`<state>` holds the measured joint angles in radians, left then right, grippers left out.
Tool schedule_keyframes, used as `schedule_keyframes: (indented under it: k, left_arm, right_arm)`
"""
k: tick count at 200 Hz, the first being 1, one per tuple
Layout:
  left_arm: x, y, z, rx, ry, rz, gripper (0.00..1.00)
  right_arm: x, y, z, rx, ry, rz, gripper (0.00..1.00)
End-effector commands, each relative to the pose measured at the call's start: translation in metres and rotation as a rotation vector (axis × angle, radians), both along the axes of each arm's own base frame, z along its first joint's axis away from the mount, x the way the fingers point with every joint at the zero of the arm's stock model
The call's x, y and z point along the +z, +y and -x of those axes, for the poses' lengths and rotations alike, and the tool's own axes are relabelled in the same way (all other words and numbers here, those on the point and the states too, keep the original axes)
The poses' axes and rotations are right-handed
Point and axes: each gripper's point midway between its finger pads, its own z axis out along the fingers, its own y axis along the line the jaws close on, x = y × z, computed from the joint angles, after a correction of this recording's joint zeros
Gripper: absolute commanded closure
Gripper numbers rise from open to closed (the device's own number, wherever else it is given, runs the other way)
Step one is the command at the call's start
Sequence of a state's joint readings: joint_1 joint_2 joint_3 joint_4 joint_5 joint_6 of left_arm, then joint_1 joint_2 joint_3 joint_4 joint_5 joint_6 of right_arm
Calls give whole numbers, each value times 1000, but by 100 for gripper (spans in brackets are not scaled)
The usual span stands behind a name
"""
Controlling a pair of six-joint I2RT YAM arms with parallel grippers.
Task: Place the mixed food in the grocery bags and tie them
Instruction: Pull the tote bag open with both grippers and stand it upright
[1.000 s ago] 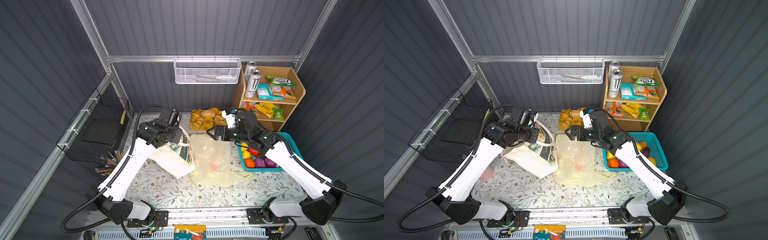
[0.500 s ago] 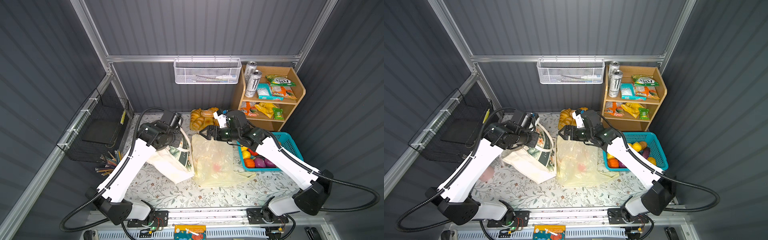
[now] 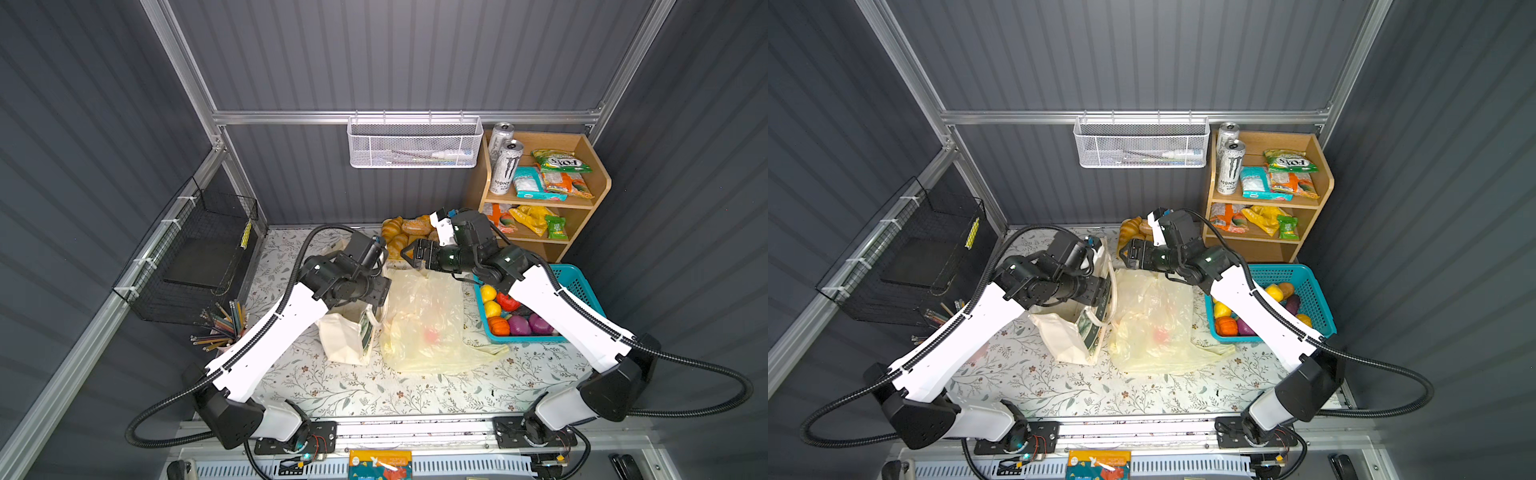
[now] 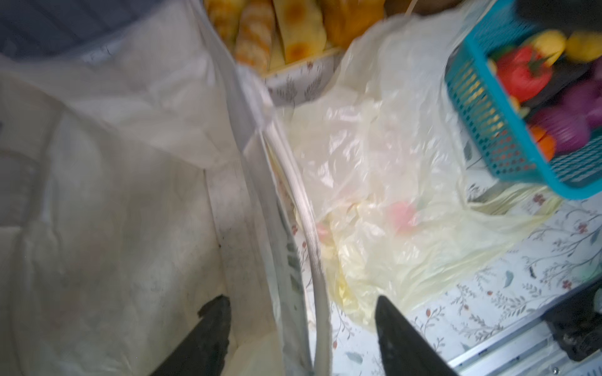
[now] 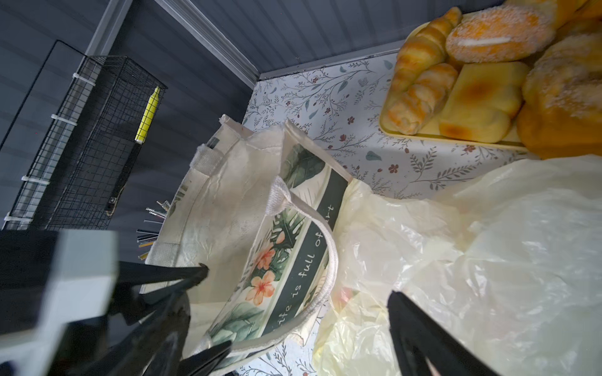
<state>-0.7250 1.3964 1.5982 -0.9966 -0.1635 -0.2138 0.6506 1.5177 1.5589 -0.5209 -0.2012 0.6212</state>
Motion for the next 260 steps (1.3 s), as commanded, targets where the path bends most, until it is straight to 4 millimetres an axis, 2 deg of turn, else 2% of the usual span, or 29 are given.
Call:
schedule_keyframes:
  k: [1, 21, 41, 69, 102, 117, 139, 178, 200, 214, 224, 245, 253, 256, 260]
  left_arm:
    - [86, -3, -3, 26, -206, 227, 23]
    - [113, 25, -14, 147, -325, 183, 20]
    - [111, 63, -34, 280, -354, 15, 18]
    - [81, 111, -69, 379, -264, -75, 16]
    - [32, 147, -92, 443, -135, -161, 16]
    - [10, 160, -94, 464, -83, -167, 15]
    - [-11, 175, -92, 490, -31, -155, 15]
    - [-46, 178, -86, 475, 74, -126, 15]
    - [-62, 177, -86, 475, 114, -70, 18]
    - [-67, 173, -88, 465, 121, -13, 25]
    - [-67, 168, -88, 452, 125, 17, 35]
    - [-60, 160, -91, 434, 101, 76, 68]
    - [-58, 159, -91, 431, 95, 88, 85]
    - [-68, 159, -88, 433, 121, 80, 92]
    - [-71, 159, -86, 435, 127, 77, 99]
  right_arm:
    - [1, -6, -2, -31, 7, 29, 7]
    - [2, 1, -1, 0, 26, 28, 11]
    - [2, 15, 1, 44, 46, 45, 13]
    - [0, 40, 2, 100, 70, 97, 11]
    - [-8, 73, 8, 181, 99, 153, 9]
    - [-17, 83, 11, 205, 114, 180, 10]
    - [-31, 93, 15, 227, 136, 196, 10]
    - [-52, 105, 15, 254, 171, 205, 14]
    - [-63, 110, 14, 272, 189, 216, 24]
    - [-71, 110, 14, 280, 199, 226, 35]
    - [-76, 109, 14, 281, 206, 238, 48]
    - [-79, 100, 11, 271, 200, 246, 78]
    - [-76, 94, 9, 262, 192, 239, 89]
    - [-75, 91, 9, 258, 189, 237, 93]
    - [-73, 87, 7, 246, 183, 233, 98]
